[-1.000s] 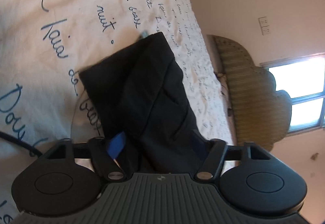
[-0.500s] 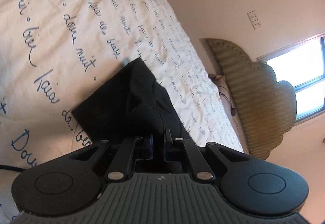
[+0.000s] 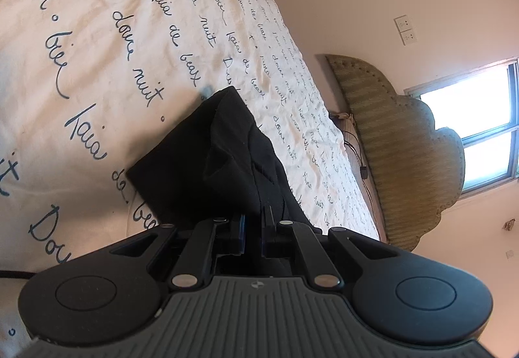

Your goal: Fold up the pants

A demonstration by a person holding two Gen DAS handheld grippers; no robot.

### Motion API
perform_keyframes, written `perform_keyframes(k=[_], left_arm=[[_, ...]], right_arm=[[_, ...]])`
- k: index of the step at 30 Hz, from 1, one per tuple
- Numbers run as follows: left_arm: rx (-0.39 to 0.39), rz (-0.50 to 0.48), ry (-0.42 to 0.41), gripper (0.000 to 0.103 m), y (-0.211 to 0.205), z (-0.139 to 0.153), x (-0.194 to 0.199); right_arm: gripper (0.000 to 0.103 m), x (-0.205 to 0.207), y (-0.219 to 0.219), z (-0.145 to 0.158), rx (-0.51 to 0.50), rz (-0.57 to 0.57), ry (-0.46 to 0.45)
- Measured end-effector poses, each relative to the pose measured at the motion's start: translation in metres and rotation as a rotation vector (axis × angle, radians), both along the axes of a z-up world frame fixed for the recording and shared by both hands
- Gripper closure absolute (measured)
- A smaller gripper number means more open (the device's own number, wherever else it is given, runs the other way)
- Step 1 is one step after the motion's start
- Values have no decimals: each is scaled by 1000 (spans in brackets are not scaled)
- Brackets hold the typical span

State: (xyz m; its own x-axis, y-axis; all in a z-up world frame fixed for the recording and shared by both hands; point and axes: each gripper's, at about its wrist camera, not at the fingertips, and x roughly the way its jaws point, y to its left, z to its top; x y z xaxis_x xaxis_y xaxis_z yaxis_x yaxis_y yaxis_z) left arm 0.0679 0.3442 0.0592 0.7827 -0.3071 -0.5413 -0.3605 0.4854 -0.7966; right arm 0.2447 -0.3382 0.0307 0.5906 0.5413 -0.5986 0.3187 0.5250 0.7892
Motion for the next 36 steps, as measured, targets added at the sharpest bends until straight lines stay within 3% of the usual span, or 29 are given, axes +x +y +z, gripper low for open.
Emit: perform_keyframes(k=[3,8,11,12,13,14,15,19,22,27,30,33,36], left_arm=[[-1,-5,-2,96,-1,2,1],[6,-9,0,95,-2,2,-2],[11,-6,15,95,0,-2,-4],[13,-5,19,95,1,-3,-4],[14,-4,24,95,2,-4,-4],[16,-2,30,95,3,-5,-3],[16,-2,34,95,4,-6,-3],[18,-8,31,95,4,-4,-3],[24,-17,14,95,4,1,-2],[29,-17,16,95,2,3,0],[26,-15,22,95,4,2,-2],[16,-7,29,95,9,-1,-5],[4,-7,30,95,12,-3,-6]], right_arm=[[3,-5,-10,-10,11,-32,42],[3,6,2,-23,39,-40,21],[10,8,8,-29,36,-62,-9],[26,5,10,-32,36,-79,-22],[65,2,12,-35,27,-94,-40],[85,0,14,-37,6,-96,-45],[97,0,17,-40,-17,-89,-30],[95,-10,15,-46,15,-94,-36],[91,-19,14,-43,75,-85,11],[64,-22,33,-42,109,-12,-4],[65,-18,39,-40,104,-26,-54],[91,-18,35,-34,96,-66,-111],[96,-25,23,-28,95,-98,-161]])
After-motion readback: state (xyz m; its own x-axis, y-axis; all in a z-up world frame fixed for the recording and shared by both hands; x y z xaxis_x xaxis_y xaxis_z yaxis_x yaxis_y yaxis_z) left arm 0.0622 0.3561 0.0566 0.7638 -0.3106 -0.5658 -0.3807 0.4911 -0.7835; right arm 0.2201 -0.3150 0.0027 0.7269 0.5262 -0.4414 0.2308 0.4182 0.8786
